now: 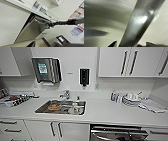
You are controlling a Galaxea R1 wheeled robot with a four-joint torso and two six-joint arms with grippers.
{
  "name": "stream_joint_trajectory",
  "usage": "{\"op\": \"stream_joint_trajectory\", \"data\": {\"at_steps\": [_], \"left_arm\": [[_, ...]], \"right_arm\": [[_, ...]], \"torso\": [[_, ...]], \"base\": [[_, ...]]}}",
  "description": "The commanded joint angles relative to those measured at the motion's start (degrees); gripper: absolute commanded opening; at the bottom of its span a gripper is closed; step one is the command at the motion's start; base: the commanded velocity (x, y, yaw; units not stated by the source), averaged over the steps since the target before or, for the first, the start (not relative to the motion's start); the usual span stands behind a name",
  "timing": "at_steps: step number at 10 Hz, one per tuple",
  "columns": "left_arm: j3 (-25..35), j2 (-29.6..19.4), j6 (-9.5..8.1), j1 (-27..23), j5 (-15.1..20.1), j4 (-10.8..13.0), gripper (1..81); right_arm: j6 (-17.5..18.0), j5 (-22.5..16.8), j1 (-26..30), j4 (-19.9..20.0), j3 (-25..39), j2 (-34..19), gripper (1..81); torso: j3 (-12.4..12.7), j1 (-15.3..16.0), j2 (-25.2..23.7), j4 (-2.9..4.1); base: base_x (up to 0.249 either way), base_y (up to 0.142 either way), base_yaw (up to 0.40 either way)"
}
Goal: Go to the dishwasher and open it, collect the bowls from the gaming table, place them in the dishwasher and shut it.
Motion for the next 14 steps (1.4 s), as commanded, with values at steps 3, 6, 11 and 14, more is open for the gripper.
{"op": "stream_joint_trajectory", "data": {"at_steps": [3, 6, 11, 14], "left_arm": [[0.6, -3.6, -0.87, -3.6, -2.8, 1.5, 81.1], [0.4, -3.5, -1.58, -3.6, -2.8, 2.1, 81.1], [0.4, -3.4, -1.66, -3.6, -2.9, 2.3, 81.1], [0.4, -3.4, -1.66, -3.6, -2.9, 2.5, 81.1]], "right_arm": [[-0.7, -10.2, 2.2, -0.8, -1.2, 0.2, 81.1], [-0.7, -10.0, 0.8, -0.8, -1.5, 0.4, 81.1], [-0.7, -9.2, -2.3, -0.7, -2.6, 1.6, 81.1], [-1.1, -7.5, -5.7, -0.7, -7.5, 5.9, 81.1]], "torso": [[0.0, 0.0, 0.0, 0.0], [0.0, 0.0, 0.0, 0.0], [0.0, 0.0, 0.0, 0.0], [0.0, 0.0, 0.0, 0.0]], "base": [[-0.08, 0.0, 0.0], [-0.078, 0.0, 0.0], [-0.077, 0.0, 0.0], [-0.074, 0.0, 0.0]]}}
